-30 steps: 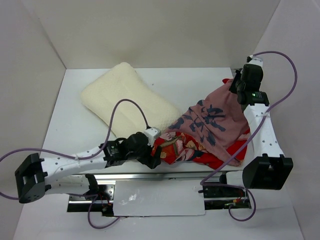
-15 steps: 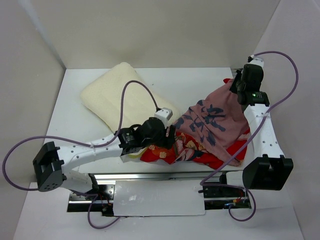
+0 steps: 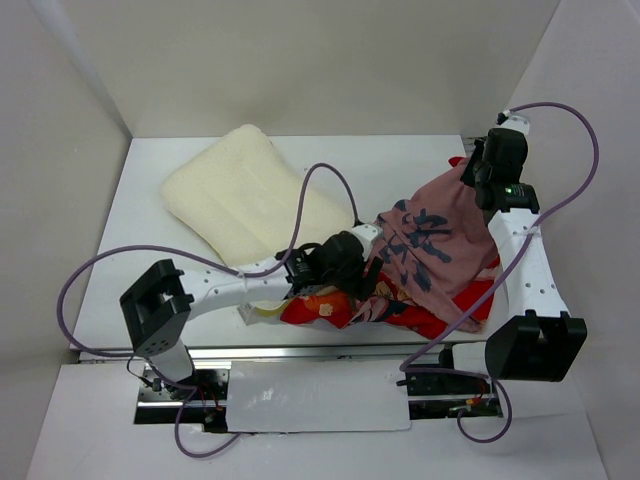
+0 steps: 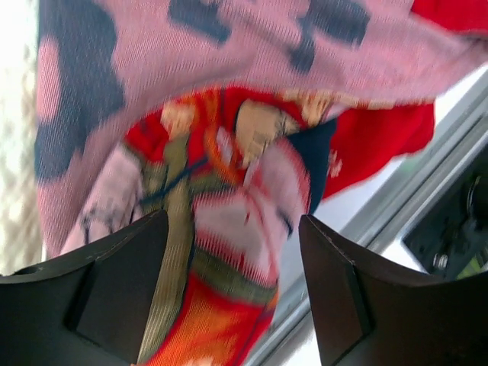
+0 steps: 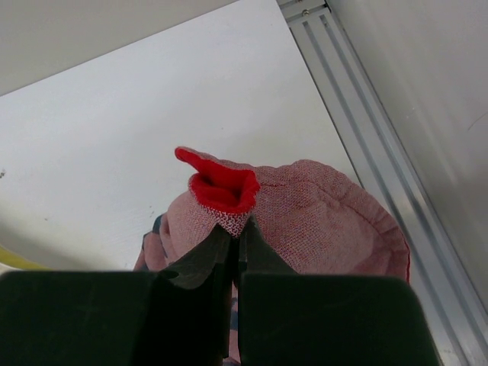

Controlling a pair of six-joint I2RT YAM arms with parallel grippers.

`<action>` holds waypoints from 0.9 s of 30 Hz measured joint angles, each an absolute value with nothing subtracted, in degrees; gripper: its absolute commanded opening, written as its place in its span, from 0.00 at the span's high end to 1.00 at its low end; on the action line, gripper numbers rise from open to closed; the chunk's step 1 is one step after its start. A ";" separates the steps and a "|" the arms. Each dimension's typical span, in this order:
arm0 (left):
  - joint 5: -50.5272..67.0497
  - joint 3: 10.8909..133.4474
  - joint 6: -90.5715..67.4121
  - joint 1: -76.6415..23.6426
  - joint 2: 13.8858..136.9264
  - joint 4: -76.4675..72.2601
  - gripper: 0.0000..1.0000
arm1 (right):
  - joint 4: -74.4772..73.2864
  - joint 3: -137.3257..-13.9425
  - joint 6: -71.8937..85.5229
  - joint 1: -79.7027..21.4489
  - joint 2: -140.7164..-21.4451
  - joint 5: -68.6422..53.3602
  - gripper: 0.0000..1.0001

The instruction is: Put the pillow into the pillowcase

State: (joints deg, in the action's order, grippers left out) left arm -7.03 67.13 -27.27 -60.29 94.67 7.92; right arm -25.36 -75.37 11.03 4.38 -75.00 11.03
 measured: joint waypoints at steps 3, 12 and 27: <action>-8.40 71.61 -27.14 -60.62 98.80 7.92 0.32 | -25.36 -75.37 11.03 4.38 -75.00 11.22 1.00; -11.33 77.65 -25.89 -61.23 105.54 14.20 0.37 | -25.43 -75.37 11.05 4.38 -75.00 12.93 1.00; -13.21 74.89 -26.81 -61.73 102.48 15.84 1.00 | -25.85 -75.37 11.03 4.38 -75.00 13.45 1.00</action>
State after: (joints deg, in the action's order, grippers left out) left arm -13.21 74.89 -26.81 -61.73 102.48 15.84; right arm -25.85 -75.37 11.03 4.38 -75.00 13.45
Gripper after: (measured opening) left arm 0.273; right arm 0.033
